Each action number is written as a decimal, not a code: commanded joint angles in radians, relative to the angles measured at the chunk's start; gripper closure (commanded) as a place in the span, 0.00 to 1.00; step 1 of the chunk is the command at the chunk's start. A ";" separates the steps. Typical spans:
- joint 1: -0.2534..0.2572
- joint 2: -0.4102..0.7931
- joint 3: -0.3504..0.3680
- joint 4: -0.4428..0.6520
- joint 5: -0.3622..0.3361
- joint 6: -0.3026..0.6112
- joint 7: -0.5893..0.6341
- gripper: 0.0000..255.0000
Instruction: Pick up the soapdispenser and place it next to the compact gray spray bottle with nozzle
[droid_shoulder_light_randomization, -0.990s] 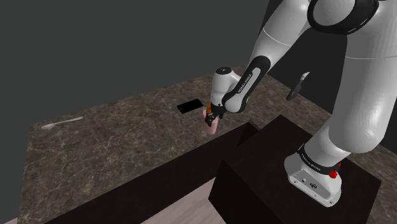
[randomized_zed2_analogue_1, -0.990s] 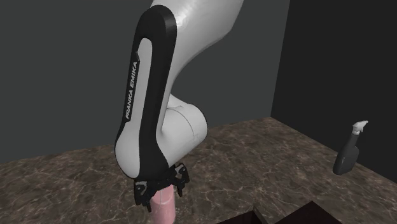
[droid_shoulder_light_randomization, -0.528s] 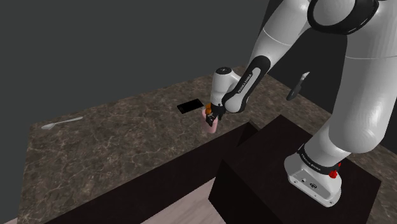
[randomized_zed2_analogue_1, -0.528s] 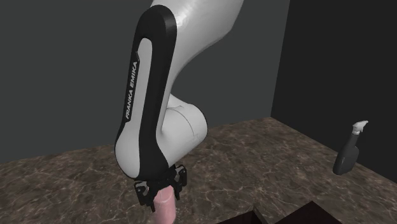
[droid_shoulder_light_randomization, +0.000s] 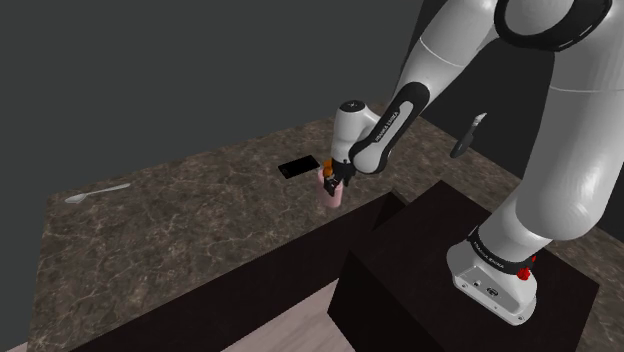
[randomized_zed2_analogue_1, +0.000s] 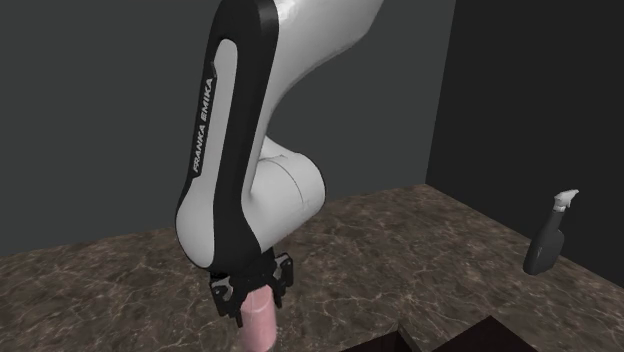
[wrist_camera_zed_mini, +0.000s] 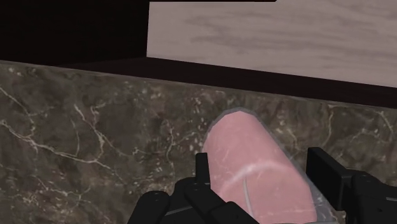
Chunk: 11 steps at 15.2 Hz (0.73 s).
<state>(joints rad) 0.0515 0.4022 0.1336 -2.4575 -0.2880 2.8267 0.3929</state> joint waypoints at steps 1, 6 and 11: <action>-0.013 -0.034 0.016 -0.011 0.016 -0.024 -0.014 1.00; -0.038 -0.111 0.050 -0.027 0.058 -0.083 -0.048 1.00; -0.057 -0.185 0.078 -0.037 0.105 -0.145 -0.084 1.00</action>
<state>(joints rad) -0.0019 0.2311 0.2066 -2.4939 -0.1921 2.6947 0.3168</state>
